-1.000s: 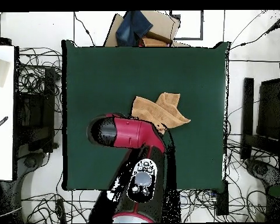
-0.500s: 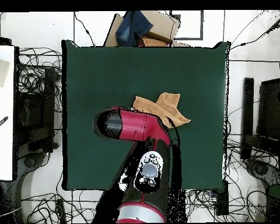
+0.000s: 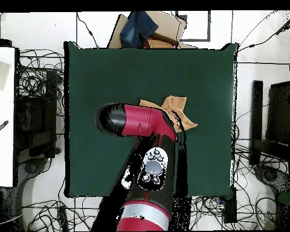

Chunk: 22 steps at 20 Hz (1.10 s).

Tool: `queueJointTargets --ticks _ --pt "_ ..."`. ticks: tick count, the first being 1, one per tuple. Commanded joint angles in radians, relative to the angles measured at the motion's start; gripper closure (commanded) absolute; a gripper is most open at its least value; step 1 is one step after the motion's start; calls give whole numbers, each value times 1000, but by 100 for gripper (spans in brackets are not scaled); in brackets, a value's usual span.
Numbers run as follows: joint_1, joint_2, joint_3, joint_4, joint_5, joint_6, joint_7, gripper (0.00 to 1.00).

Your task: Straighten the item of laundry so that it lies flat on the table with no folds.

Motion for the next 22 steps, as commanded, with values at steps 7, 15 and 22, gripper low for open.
queueJointTargets --ticks 7,15,22 --pt "-20 24 101 -30 45 84 160 0" --pt "-35 56 111 -87 38 135 132 0" --pt "-40 87 119 -132 35 121 129 0"
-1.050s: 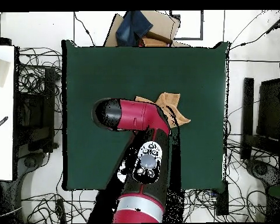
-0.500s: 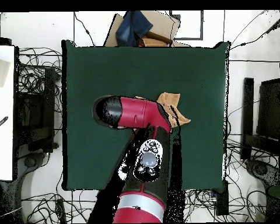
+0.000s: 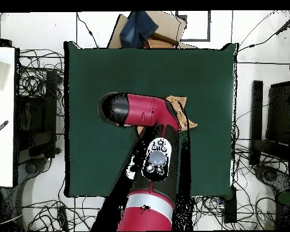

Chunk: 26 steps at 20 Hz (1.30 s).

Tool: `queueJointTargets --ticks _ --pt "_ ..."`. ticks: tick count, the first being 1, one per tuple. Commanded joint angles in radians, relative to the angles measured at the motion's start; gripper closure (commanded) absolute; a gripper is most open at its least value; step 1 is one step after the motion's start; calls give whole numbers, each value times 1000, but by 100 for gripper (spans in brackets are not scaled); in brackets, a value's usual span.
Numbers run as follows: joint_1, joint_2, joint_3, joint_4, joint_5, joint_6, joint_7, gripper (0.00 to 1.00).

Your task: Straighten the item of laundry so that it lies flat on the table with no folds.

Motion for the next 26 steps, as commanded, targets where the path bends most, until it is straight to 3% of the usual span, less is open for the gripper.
queueJointTargets --ticks 1,10,15,17,21,26 --pt "-23 53 116 -35 35 65 128 0" --pt "-25 60 119 -70 52 110 145 0" --pt "-3 -18 107 54 68 196 162 0" --pt "7 -56 102 131 80 159 179 0" --pt "32 -92 77 189 81 204 189 0" --pt "24 -117 101 288 116 123 205 0"
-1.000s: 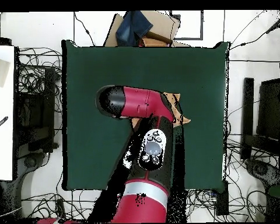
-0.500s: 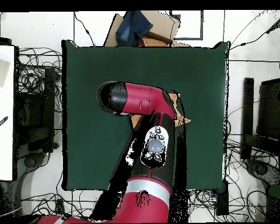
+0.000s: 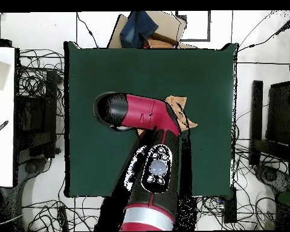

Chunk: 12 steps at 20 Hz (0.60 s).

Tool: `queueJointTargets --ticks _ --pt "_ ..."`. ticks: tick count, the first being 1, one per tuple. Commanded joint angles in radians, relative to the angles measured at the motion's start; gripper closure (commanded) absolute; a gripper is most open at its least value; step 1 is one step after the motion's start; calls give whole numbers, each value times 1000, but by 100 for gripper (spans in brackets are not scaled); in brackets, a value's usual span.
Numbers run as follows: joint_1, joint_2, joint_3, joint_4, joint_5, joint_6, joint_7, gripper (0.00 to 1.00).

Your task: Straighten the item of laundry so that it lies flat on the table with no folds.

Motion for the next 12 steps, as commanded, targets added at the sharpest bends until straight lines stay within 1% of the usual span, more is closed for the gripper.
queueJointTargets --ticks 1,4,8,12 --pt "14 -42 98 237 73 3 203 0" --pt "5 -31 111 241 82 -30 184 0" --pt "12 -17 96 218 75 -41 190 0" --pt "15 -12 92 222 63 -53 184 0"
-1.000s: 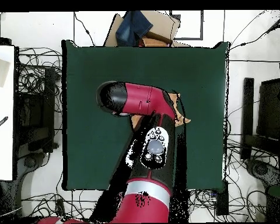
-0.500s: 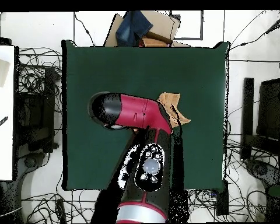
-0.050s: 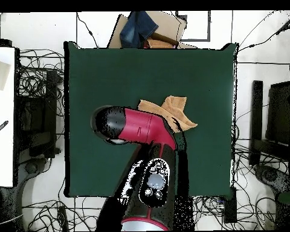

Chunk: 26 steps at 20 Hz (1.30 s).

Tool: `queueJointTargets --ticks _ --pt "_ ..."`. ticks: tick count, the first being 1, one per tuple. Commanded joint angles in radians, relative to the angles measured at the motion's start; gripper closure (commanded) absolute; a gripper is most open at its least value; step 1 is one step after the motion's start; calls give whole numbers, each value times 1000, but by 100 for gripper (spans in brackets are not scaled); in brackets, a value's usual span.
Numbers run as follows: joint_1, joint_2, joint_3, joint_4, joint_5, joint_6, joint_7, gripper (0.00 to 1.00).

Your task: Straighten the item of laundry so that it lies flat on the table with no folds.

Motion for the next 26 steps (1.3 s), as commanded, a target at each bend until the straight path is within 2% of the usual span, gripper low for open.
queueJointTargets --ticks 1,3,5,6,8,10,11,12,13,14,17,19,20,22,26 --pt "6 32 89 94 22 -44 178 0" --pt "-9 30 106 109 7 -68 136 0" --pt "0 46 96 86 2 -40 144 0" --pt "-7 43 110 89 -5 -93 126 0" --pt "-36 18 162 134 -9 -340 128 0" --pt "-52 11 190 155 -6 -451 159 0" --pt "-90 -1 247 192 -8 -550 168 0" --pt "-89 -4 254 214 -22 -663 234 0" --pt "-56 4 218 198 -29 -672 254 0" --pt "-45 6 211 204 -45 -743 279 0" --pt "-10 20 178 207 -40 -838 297 0" --pt "-21 23 194 217 -35 -874 283 0" --pt "-9 28 178 217 -2 -840 274 0" --pt "-42 24 215 230 16 -742 230 0" --pt "-71 21 243 261 7 -745 221 0"
